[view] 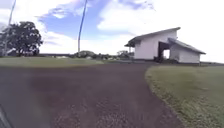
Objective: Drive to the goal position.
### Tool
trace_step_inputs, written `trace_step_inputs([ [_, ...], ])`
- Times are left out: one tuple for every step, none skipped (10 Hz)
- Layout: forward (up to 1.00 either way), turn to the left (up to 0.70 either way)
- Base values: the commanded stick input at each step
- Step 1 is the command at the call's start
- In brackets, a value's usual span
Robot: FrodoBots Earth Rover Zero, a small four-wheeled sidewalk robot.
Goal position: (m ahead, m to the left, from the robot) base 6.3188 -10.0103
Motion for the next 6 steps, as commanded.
trace_step_inputs([
  [0.70, 0.00],
  [0.70, 0.00],
  [0.70, 0.00],
  [0.70, 0.00],
  [0.70, 0.00],
  [0.70, 0.00],
])
